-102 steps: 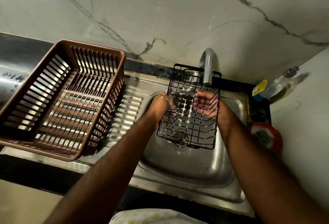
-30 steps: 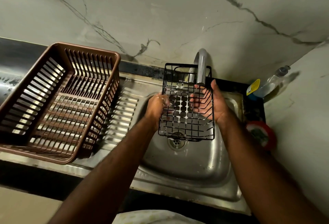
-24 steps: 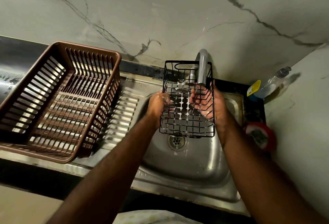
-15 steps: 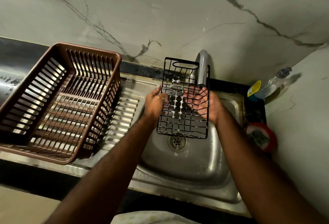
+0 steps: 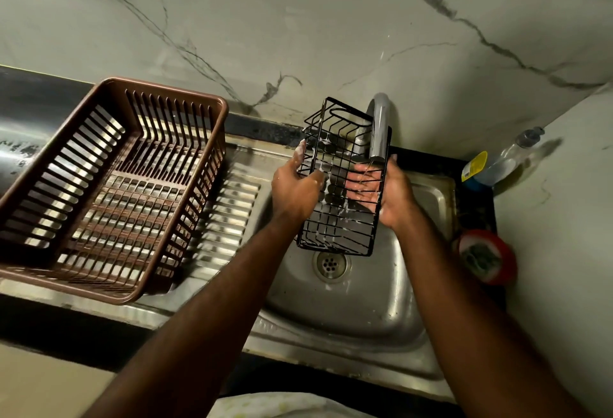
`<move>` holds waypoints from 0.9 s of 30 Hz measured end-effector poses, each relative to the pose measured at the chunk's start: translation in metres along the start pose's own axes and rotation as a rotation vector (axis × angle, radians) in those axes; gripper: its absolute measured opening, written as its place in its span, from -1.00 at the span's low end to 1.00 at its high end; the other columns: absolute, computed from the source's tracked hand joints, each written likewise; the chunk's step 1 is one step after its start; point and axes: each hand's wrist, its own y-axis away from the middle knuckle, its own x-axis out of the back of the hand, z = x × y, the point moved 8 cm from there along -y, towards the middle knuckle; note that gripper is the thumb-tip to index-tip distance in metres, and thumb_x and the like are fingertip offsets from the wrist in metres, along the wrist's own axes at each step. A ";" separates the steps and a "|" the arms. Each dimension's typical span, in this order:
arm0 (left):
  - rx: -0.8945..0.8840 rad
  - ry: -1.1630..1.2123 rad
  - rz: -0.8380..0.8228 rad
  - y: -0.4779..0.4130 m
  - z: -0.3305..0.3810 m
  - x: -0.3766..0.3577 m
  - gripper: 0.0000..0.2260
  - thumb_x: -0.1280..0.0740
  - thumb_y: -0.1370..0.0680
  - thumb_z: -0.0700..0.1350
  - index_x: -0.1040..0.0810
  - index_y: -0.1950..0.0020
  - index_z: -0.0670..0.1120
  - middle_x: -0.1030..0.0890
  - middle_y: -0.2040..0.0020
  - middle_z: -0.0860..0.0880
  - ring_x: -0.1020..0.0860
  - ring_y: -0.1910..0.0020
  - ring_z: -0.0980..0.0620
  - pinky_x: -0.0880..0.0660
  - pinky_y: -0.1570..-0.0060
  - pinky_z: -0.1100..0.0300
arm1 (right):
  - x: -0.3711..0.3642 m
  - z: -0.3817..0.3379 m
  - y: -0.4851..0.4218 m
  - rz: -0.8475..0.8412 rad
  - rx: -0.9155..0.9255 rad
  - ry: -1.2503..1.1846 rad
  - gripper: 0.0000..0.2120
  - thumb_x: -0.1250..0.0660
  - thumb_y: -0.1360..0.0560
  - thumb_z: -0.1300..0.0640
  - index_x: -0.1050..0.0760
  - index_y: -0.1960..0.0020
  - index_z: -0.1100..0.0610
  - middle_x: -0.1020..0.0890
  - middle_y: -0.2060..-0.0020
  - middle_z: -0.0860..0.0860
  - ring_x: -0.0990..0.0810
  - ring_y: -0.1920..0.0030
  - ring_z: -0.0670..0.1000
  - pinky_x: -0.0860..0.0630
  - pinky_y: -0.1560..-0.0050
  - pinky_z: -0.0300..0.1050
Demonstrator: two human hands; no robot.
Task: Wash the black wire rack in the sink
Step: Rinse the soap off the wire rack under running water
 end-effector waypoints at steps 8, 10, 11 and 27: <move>-0.062 -0.373 0.071 -0.006 0.010 0.005 -0.39 -0.43 -0.52 0.01 -0.35 -0.55 0.11 -0.35 -0.39 -0.09 -0.41 -0.33 -0.08 -0.48 -0.32 -0.12 | -0.002 0.010 -0.001 -0.026 0.111 0.053 -0.66 -0.10 -0.61 0.44 -0.40 -0.35 0.36 -0.59 -0.15 0.31 -0.62 -0.15 0.22 -0.53 -0.25 0.09; -0.081 -0.439 0.087 -0.006 0.011 0.007 -0.39 -0.43 -0.54 0.01 -0.33 -0.57 0.11 -0.30 -0.43 -0.10 -0.37 -0.37 -0.10 -0.43 -0.33 -0.07 | -0.003 0.014 0.001 -0.047 0.108 0.120 -0.58 -0.10 -0.55 0.54 -0.40 -0.37 0.35 -0.60 -0.17 0.30 -0.61 -0.20 0.23 -0.54 -0.26 0.06; -0.090 -0.451 0.091 -0.006 0.012 0.008 -0.40 -0.43 -0.54 0.00 -0.34 -0.56 0.11 -0.27 -0.47 -0.09 -0.35 -0.39 -0.11 -0.40 -0.33 -0.06 | -0.004 0.015 0.003 -0.052 0.111 0.143 -0.57 -0.13 -0.54 0.55 -0.42 -0.35 0.33 -0.61 -0.17 0.28 -0.62 -0.19 0.21 -0.55 -0.23 0.03; 0.026 0.010 -0.086 -0.015 -0.016 -0.004 -0.50 -0.39 -0.55 -0.15 -0.43 -0.49 -0.09 -0.62 -0.23 -0.10 -0.66 -0.07 -0.04 -0.65 -0.07 -0.04 | 0.002 0.019 0.002 0.059 -0.117 0.135 -0.74 -0.22 -0.55 0.21 -0.55 -0.19 0.21 -0.70 0.02 0.16 -0.71 0.17 0.04 -0.64 0.07 -0.12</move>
